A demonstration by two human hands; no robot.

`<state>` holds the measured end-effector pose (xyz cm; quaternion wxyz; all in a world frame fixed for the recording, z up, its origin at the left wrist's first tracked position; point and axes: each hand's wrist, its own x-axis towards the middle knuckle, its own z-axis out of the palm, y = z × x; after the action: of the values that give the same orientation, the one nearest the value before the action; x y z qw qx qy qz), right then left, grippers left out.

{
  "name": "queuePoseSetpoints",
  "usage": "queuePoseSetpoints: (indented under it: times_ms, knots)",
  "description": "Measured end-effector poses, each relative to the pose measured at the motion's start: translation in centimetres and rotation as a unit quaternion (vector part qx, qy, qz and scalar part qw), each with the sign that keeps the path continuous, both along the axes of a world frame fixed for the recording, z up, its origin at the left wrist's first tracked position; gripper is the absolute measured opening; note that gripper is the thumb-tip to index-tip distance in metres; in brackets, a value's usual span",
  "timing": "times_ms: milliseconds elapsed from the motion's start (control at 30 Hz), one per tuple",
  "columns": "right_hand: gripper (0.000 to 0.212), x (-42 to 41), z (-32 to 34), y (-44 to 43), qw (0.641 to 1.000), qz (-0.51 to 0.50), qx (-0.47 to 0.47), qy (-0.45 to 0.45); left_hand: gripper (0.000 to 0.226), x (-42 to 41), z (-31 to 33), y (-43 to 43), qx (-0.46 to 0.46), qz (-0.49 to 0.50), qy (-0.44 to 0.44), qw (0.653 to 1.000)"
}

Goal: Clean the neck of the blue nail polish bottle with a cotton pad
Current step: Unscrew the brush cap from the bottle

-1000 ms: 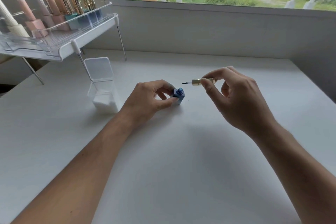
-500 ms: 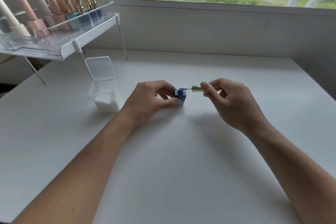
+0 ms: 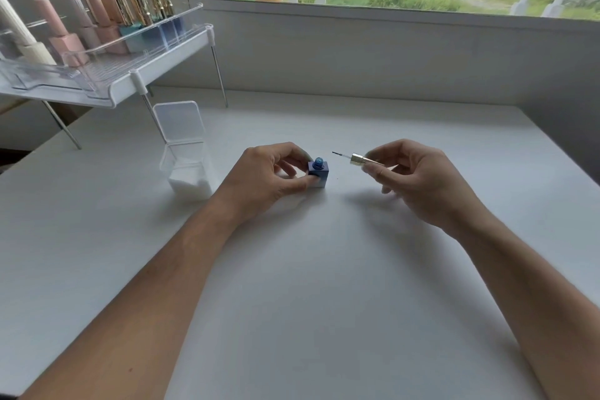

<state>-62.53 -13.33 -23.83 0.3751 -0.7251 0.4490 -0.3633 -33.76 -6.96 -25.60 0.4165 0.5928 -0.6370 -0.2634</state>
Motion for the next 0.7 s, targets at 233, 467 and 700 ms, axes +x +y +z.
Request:
queuePoseSetpoints:
  times_ms: [233,467,700]
  knots:
    - [0.012,-0.3,-0.4,0.1,0.983,-0.032,-0.099,0.153,0.023,-0.1,0.2,0.2,0.013,0.012,-0.016,1.0]
    - [0.022,-0.2,-1.8,-0.9,0.979,-0.024,-0.104,0.171,0.031,-1.2,1.0,2.0,-0.001,0.04,-0.044,0.998]
    - [0.019,0.0,-2.2,-1.5,0.977,-0.032,-0.118,0.176,0.015,-2.0,2.0,7.1,-0.123,0.166,-0.087,0.975]
